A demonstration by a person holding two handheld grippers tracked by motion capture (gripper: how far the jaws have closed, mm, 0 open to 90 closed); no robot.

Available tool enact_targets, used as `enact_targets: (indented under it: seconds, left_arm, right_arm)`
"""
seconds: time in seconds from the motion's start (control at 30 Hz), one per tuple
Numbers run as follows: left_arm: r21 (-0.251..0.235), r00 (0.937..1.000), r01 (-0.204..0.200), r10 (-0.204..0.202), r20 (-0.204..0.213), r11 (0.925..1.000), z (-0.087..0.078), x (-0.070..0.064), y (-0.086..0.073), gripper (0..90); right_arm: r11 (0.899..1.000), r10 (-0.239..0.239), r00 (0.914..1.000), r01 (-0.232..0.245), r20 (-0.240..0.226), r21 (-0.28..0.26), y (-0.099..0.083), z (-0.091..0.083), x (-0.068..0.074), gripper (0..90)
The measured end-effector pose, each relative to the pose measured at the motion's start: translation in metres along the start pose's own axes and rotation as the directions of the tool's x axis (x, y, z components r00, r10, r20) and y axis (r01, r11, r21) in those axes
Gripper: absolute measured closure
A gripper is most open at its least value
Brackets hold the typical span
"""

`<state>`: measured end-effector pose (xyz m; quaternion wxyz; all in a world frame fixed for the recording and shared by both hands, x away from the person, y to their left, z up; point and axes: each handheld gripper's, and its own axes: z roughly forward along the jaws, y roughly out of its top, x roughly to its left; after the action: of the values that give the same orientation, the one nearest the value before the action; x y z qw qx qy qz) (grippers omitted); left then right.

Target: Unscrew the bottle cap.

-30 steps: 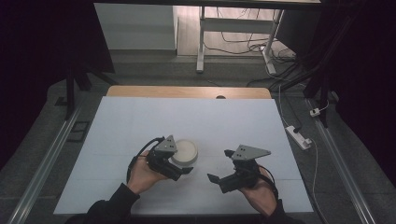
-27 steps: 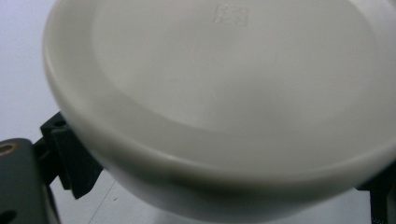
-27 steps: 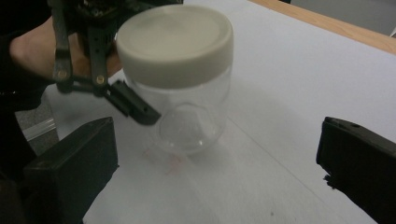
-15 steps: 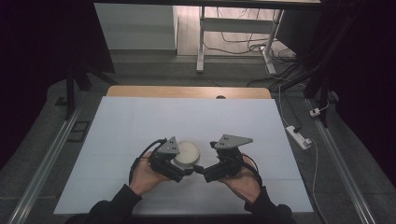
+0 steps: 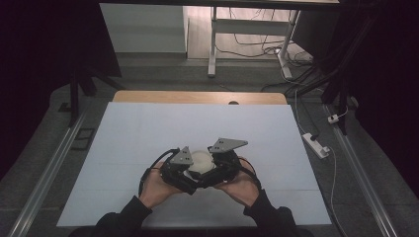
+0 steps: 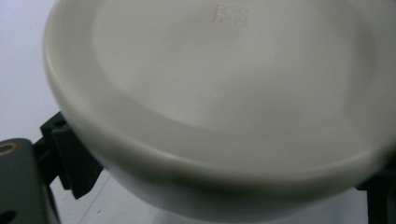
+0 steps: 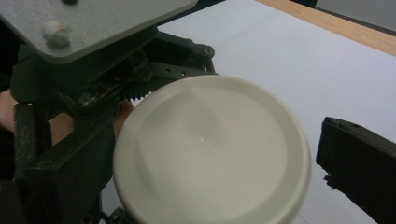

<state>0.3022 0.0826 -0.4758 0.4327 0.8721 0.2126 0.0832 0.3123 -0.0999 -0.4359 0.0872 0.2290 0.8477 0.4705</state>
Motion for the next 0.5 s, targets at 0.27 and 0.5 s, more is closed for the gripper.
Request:
enact_targets:
  seconds: [0.27, 0.5]
  left_arm:
    - [-0.013, 0.9999, 0.005, -0.004, 0.016, 0.9999, -0.0007, 0.0004, 0.0008, 7.4]
    - [-0.026, 0.9947, -0.017, 0.020, 0.101, 0.9995, -0.0023, 0.0071, -0.0012, 7.4]
  right_arm:
    - [1.000, -0.010, 0.9995, 0.009, -0.029, -0.014, -0.0019, 0.0046, 0.0010, 6.9]
    - [1.000, -0.017, 0.9957, 0.015, -0.091, -0.018, -0.0021, 0.0042, -0.0039, 7.3]
